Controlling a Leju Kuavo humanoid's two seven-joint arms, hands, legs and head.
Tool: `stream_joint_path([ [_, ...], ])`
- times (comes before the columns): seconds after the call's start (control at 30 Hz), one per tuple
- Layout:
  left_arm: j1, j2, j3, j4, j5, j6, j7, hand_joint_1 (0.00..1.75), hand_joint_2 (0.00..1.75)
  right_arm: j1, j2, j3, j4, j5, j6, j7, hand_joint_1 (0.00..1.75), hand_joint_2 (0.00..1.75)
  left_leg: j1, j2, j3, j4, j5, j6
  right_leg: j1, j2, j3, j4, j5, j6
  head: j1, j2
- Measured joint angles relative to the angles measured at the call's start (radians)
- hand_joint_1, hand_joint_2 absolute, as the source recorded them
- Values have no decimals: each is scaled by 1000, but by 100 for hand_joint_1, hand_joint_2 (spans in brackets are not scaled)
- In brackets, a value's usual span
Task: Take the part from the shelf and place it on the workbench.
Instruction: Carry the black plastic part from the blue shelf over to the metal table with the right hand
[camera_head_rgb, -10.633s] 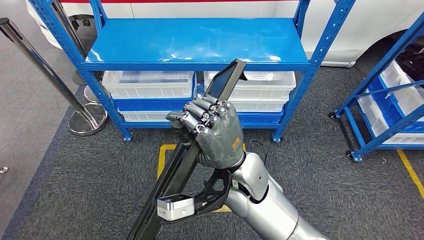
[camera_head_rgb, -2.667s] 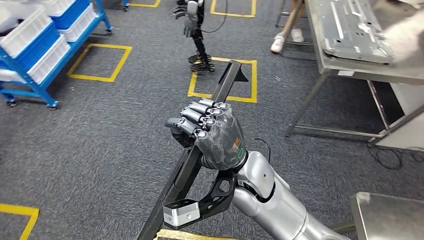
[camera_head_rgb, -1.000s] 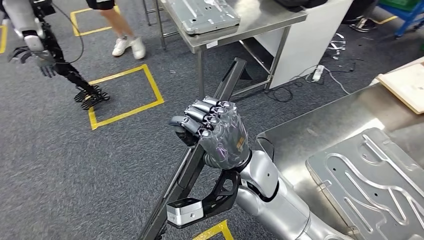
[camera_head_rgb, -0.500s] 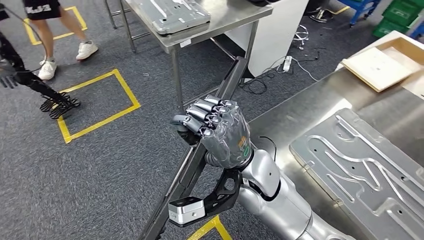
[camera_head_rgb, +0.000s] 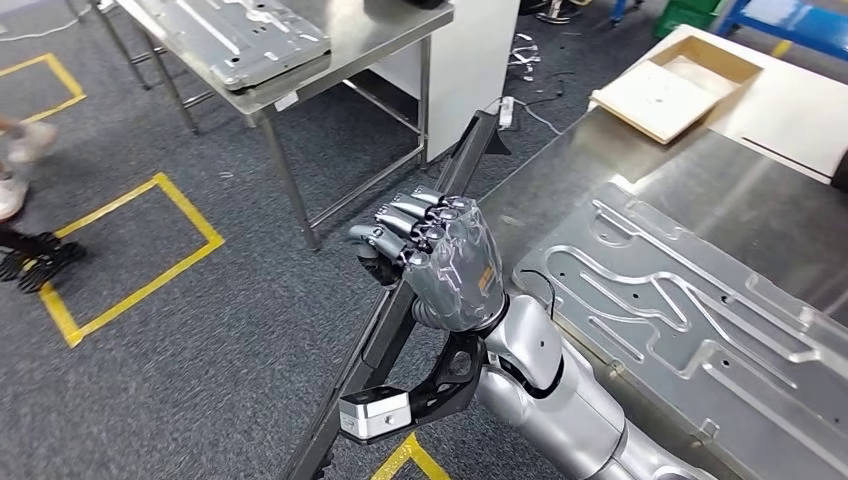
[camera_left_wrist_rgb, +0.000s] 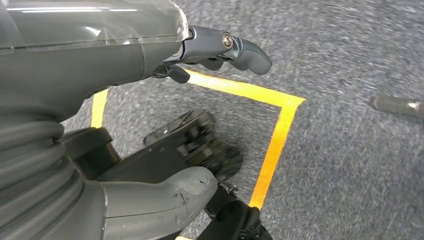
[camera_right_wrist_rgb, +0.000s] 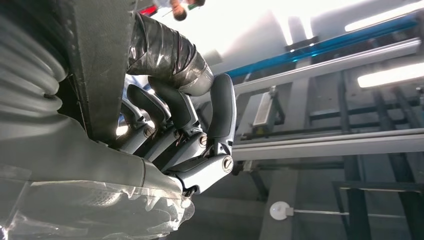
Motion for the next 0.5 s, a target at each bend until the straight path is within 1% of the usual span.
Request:
stream_joint_path([
  [0.03, -1, 0, 0, 0, 0, 1, 0, 0, 175, -1, 1, 0, 0, 0, 0, 0, 175, 175, 2, -22, 16, -38, 11, 2, -1, 11, -5, 5, -1, 5, 0, 0],
  [0.07, -1, 1, 0, 0, 0, 1, 0, 0, 175, -1, 2, 0, 1, 0, 0, 0, 175, 175, 2, -40, 25, -59, 13, 4, -3, 21, -11, 8, 0, 11, 0, 0],
  [0.1, -2, 1, 0, 0, 0, 2, 0, 0, 175, -1, 2, 0, 1, 0, 0, 0, 175, 175, 0, -42, 26, -62, 12, 7, -4, 32, -16, 8, 3, 18, 0, 0],
  [0.13, -3, 1, 0, 0, 1, 2, 0, 0, 175, -1, 2, 0, 1, 0, -1, 0, 175, 175, 0, -33, 26, -65, 14, 12, -5, 42, -20, 7, 6, 24, 0, 0],
  [0.17, -4, 0, 0, 0, 2, 3, 0, 0, 175, -1, 2, -1, 1, 0, -1, 0, 175, 175, 1, -22, 27, -69, 18, 19, -4, 35, -22, 8, 6, 30, 0, 0],
  [0.2, -6, 0, 0, 0, 2, 3, 0, 0, 175, -2, 2, -1, 0, 0, -1, 0, 175, 175, 3, -10, 29, -74, 21, 27, -2, 13, -29, 21, -2, 35, 2, 0],
  [0.23, -7, -1, 0, 0, 2, 3, 0, 0, 175, -4, 2, -2, 0, 0, -2, 0, 175, 175, 4, 3, 30, -79, 24, 34, 0, -17, -44, 51, -21, 39, 4, 0],
  [0.27, -7, -1, 0, 0, 2, 3, 0, 0, 175, -5, 2, -2, 0, 0, -2, 0, 175, 175, 2, 18, 31, -81, 25, 39, 0, -51, -67, 102, -49, 42, 6, 0],
  [0.3, -5, 0, 0, 0, 2, 3, 0, 0, 175, -5, 2, -2, 0, 0, -2, 0, 175, 175, 0, 32, 30, -81, 25, 42, 0, -72, -99, 166, -81, 45, 8, 0],
  [0.33, -3, 0, 0, 0, 2, 3, 0, 0, 175, -5, 2, -2, 0, 0, -2, 0, 175, 175, -2, 46, 30, -81, 24, 44, -2, -80, -129, 227, -105, 48, 8, 0],
  [0.37, -2, 1, 0, 0, 2, 3, 0, 0, 175, -3, 2, -2, 1, 0, -2, 1, 175, 175, -3, 60, 29, -81, 24, 44, -4, -83, -148, 265, -114, 50, 8, 0],
  [0.4, -1, 1, 0, 0, 2, 3, 0, 0, 175, -3, 2, -2, 2, 0, -2, 1, 175, 175, -3, 74, 30, -81, 23, 44, -5, -86, -149, 268, -103, 50, 8, 0],
  [0.43, -2, 1, 0, 0, 2, 3, 0, 0, 175, -3, 2, -2, 2, 0, -2, 1, 175, 175, -3, 85, 31, -81, 21, 44, -5, -90, -130, 232, -77, 48, 8, 0],
  [0.47, -3, 1, 0, 0, 2, 3, 0, 0, 175, -3, 2, -2, 2, 0, -2, 1, 175, 175, -4, 96, 33, -81, 20, 42, -3, -102, -93, 166, -42, 45, 8, 0],
  [0.5, -4, 1, 0, 0, 1, 3, 0, 0, 175, -4, 2, -2, 2, 0, -2, 1, 175, 175, -6, 106, 36, -81, 18, 39, 2, -122, -55, 96, -18, 39, 8, 0],
])
